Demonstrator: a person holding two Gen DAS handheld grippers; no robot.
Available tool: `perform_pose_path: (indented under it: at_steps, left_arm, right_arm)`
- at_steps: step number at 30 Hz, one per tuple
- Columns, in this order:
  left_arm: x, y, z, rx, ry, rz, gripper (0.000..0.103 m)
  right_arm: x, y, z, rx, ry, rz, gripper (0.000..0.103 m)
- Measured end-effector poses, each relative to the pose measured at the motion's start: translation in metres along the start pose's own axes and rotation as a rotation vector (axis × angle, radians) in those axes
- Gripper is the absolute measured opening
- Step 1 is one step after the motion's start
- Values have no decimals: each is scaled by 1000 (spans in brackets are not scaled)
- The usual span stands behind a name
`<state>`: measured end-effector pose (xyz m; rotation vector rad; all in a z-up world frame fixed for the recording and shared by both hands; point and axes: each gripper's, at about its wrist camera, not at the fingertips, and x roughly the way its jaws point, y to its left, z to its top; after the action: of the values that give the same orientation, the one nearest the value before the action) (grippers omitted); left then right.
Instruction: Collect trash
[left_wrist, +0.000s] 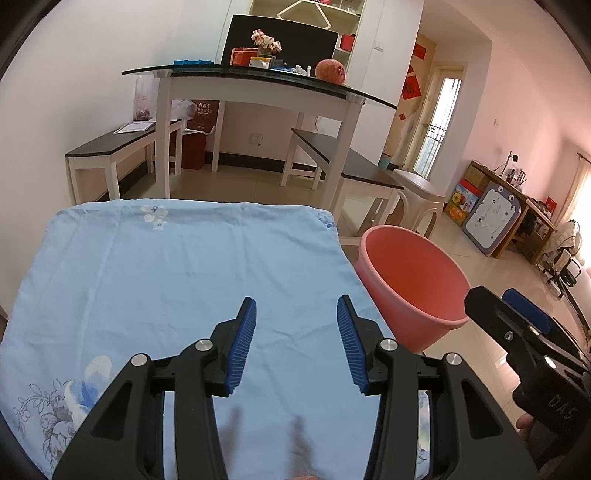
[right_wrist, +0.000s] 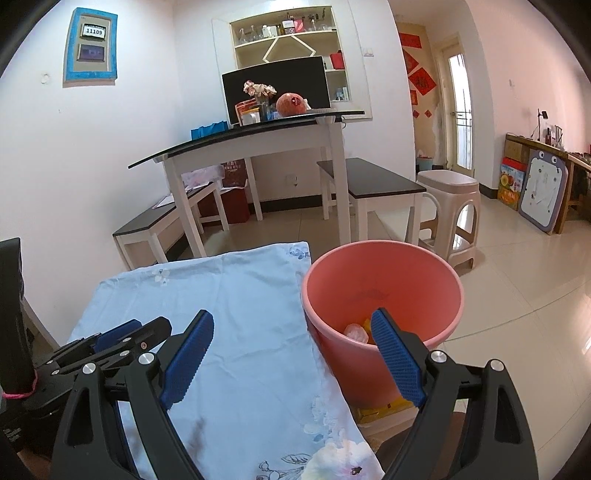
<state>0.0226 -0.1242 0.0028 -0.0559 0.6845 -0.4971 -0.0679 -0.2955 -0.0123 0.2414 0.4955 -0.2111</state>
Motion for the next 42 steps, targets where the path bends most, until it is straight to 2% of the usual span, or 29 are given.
perform_pose_path:
  at_steps: [42]
  left_arm:
    - [23,6,-3,24,42,13,46]
  right_arm:
    - [35,-3,-6,17,63,-27,85]
